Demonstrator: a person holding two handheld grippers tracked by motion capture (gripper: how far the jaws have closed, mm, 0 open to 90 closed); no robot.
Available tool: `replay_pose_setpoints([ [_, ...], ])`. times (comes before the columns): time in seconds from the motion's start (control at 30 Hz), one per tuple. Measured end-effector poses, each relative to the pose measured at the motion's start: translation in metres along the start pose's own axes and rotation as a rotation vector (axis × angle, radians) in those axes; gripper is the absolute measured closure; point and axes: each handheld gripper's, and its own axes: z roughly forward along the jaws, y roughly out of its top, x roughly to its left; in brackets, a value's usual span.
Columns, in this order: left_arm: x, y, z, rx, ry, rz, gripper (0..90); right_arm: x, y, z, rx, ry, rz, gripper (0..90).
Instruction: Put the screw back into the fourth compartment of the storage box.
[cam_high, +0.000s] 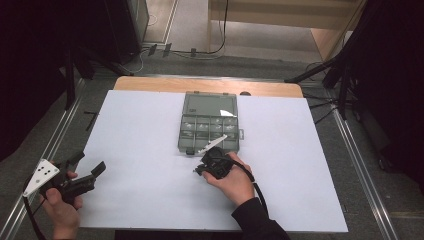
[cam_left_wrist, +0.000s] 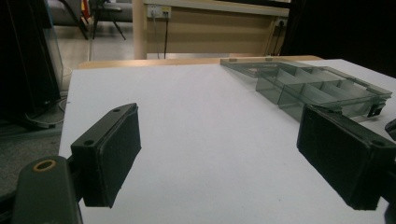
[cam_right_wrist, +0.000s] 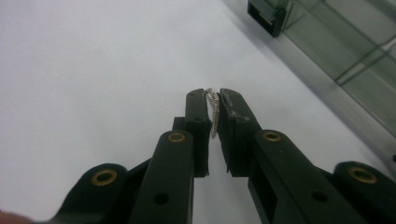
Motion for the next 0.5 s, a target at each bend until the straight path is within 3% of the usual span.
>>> replay_pose_setpoints([
  [0.23, 0.000, 0.000, 0.000, -0.001, -0.002, 0.000, 13.7, 0.004, 0.001, 0.008, 0.002, -0.010, 0.004, 84.3],
  [0.5, 0.001, 0.000, 0.000, 0.000, 0.001, -0.005, 13.7, 0.009, 0.001, 0.014, 0.011, -0.071, -0.016, 84.2],
])
